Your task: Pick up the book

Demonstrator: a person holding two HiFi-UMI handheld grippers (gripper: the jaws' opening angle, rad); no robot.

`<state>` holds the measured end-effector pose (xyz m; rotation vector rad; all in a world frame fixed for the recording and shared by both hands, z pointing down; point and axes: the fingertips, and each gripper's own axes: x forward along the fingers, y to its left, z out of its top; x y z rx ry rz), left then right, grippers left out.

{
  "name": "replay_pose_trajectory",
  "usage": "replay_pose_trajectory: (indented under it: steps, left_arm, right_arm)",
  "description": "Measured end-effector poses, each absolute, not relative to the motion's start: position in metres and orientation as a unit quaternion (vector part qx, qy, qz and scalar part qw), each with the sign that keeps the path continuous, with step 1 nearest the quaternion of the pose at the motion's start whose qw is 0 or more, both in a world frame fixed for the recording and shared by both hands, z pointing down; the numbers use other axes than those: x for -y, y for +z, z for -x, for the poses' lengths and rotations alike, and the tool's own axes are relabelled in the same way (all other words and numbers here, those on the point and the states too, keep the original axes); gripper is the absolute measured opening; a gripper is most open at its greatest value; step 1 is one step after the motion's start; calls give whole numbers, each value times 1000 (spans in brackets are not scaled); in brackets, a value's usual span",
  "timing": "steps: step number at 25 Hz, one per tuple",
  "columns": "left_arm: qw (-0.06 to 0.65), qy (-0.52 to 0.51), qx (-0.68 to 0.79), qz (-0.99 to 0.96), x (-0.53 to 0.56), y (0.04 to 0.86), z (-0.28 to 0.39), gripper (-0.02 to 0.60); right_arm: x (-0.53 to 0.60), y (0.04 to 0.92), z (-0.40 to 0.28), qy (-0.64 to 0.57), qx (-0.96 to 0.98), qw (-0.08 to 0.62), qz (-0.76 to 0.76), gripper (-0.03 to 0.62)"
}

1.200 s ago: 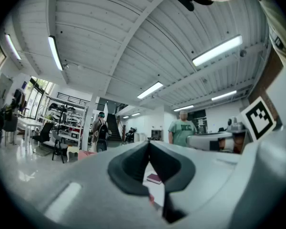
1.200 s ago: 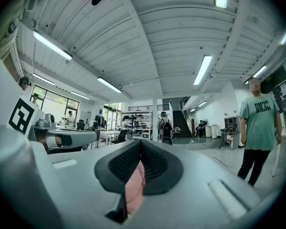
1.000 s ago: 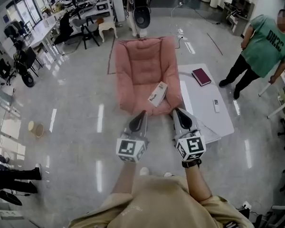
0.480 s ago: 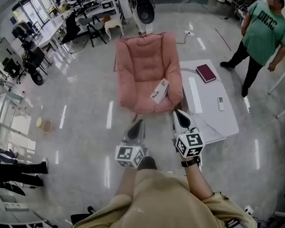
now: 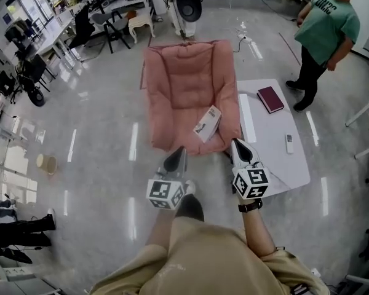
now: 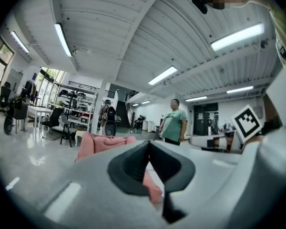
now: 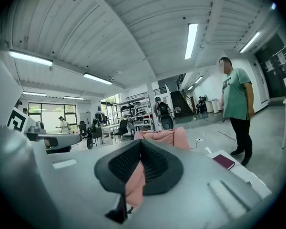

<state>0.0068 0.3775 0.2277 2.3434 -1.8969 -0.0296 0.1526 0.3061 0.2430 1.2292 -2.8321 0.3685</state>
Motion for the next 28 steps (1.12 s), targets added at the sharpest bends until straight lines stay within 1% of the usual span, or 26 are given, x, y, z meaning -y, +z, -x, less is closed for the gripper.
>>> replay_pose_trajectory:
  steps: [7, 13, 20, 28]
  left_arm:
    - [94, -5, 585, -805, -267, 235, 74, 3]
    - [136, 20, 541, -830, -201, 280, 109, 3]
    - [201, 59, 481, -852, -144, 354, 92, 2]
    - [271, 127, 436, -849, -82, 461, 62, 3]
  right_arm:
    - [-214, 255, -78, 127, 900, 62, -413, 6]
    - [-171, 301, -40, 179, 880, 80, -432, 6]
    - [-140, 384, -41, 245, 850, 135, -446, 8]
    - [-104, 527, -67, 356, 805, 185, -436, 48]
